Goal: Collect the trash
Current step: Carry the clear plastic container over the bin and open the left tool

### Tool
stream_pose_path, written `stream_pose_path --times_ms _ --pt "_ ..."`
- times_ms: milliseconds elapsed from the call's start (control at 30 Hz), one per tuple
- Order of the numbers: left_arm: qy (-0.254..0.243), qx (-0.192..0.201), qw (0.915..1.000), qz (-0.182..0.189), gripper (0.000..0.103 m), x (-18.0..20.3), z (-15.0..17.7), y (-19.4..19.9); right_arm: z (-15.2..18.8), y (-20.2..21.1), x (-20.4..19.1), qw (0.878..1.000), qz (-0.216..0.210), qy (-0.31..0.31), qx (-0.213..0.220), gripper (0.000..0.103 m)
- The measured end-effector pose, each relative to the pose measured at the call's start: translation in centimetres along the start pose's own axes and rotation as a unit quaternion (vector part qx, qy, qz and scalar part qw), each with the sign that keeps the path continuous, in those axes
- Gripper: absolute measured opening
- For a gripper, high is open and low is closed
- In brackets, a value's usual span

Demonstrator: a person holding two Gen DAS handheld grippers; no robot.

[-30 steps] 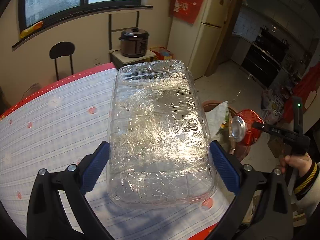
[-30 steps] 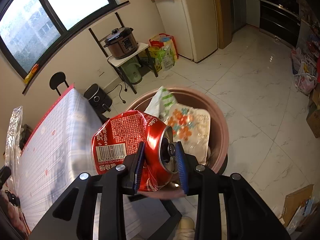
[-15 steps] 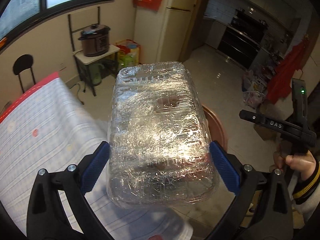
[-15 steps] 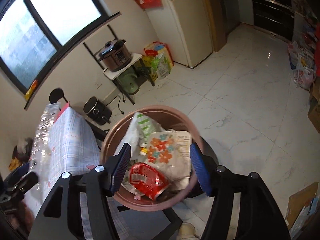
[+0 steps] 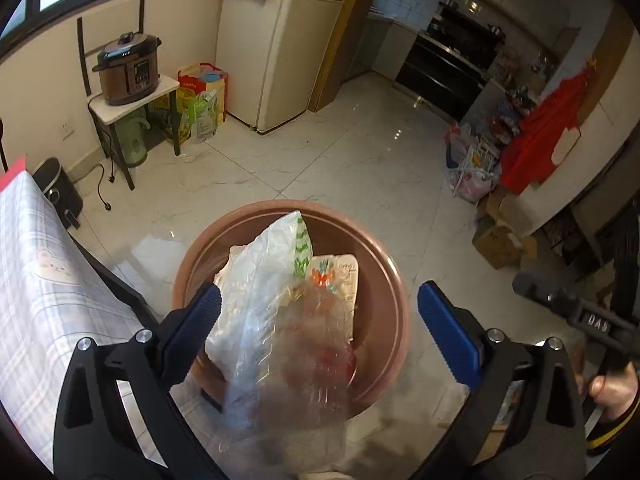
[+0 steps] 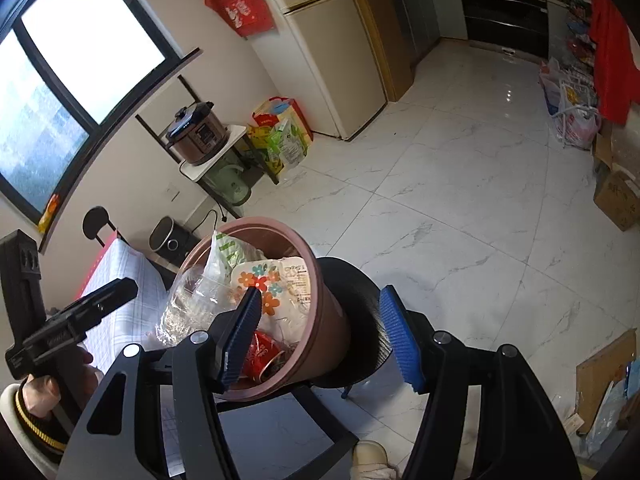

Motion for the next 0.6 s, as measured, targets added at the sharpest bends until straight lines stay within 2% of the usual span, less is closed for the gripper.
stream_pose_path --times_ms 167,500,600 --pt "0.020 0.020 0.9996 0.001 0.097 -1.3 -0.6 1.7 0.1 0.5 0.1 1.000 -0.008 -0.005 0.006 0.061" --pt "0.052 0.078 0.9954 -0.018 0.097 -5.0 -0.6 9.5 0.4 0.4 -3.9 0.999 -0.037 0.026 -0.003 0.061" --pt "0.061 0.093 0.9933 -0.032 0.097 -6.2 0.1 12.3 0.5 1.0 -5.5 0.998 -0.035 0.044 -0.009 0.075"
Point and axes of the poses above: each gripper's, at about its wrist camera, not at the fingertips, and y roughly against the way its jaws point, x to its right, z to its underside, the point moved 4 cm from there along -y, roughly the way its jaws point, and after that the axes turned 7 degrees about y, right-handed, at the moved point
